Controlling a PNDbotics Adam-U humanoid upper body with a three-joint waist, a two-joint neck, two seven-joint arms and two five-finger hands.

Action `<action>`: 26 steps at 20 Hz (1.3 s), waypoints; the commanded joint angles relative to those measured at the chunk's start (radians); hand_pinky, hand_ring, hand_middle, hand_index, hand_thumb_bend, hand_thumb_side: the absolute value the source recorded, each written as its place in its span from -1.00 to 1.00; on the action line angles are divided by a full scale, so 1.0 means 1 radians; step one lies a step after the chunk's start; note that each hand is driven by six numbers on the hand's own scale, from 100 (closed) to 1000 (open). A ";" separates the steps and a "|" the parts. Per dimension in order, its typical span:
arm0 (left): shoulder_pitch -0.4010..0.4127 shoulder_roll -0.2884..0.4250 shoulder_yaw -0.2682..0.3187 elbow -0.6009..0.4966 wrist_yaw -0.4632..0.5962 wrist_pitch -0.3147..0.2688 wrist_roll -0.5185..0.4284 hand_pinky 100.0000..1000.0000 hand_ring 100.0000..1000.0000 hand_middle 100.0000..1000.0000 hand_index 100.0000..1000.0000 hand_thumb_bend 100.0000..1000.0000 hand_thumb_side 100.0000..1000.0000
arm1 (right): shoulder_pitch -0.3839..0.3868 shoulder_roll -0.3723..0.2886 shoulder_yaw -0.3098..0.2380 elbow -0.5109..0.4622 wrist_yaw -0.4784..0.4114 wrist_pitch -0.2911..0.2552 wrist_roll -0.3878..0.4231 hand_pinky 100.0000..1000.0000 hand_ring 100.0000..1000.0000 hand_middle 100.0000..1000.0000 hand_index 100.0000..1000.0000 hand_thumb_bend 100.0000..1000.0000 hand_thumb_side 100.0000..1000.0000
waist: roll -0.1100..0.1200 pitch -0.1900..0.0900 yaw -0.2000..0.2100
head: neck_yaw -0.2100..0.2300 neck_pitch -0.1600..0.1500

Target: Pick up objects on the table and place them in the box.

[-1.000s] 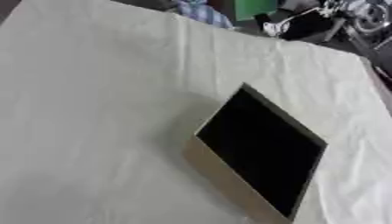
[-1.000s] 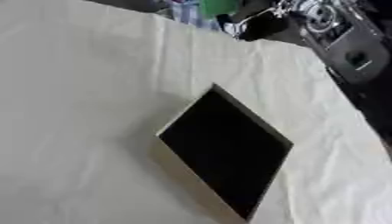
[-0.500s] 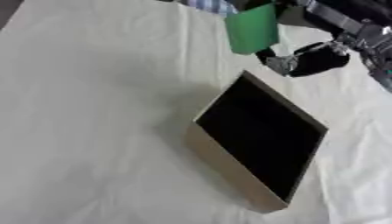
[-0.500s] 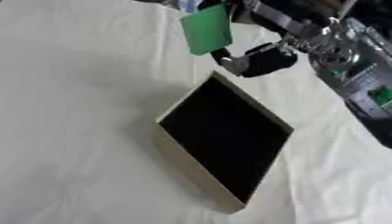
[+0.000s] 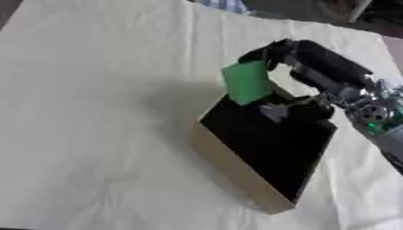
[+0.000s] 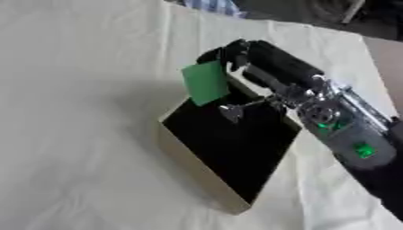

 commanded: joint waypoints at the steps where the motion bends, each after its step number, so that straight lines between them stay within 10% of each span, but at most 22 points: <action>1: -0.008 0.005 0.005 -0.019 0.003 -0.001 -0.006 0.06 0.08 0.02 0.41 -1.00 0.40 | 0.019 0.015 0.011 -0.020 0.049 0.008 -0.005 0.10 0.44 -0.16 0.28 -1.00 -1.00 | 0.012 -0.014 0.000 | 0.005 0.010; 16: -0.005 -0.005 0.007 -0.019 0.000 0.005 -0.009 0.05 0.07 0.01 0.41 -1.00 0.41 | 0.142 0.037 0.049 -0.020 0.156 0.028 0.029 0.15 0.47 -0.10 0.32 -1.00 -1.00 | 0.016 0.008 0.006 | 0.014 0.004; 20: -0.006 -0.006 0.006 -0.019 -0.001 0.005 -0.009 0.05 0.07 0.01 0.41 -1.00 0.41 | 0.148 0.027 0.051 -0.020 0.200 0.018 0.077 0.41 0.66 0.26 0.65 -1.00 -1.00 | 0.017 0.012 0.006 | 0.010 0.003; 26: -0.006 -0.009 0.006 -0.019 0.000 0.008 -0.009 0.04 0.07 0.01 0.41 -1.00 0.41 | 0.146 0.013 0.038 -0.020 0.318 -0.081 0.170 0.67 0.85 0.61 0.88 -0.46 -0.29 | 0.018 0.014 0.005 | 0.010 0.004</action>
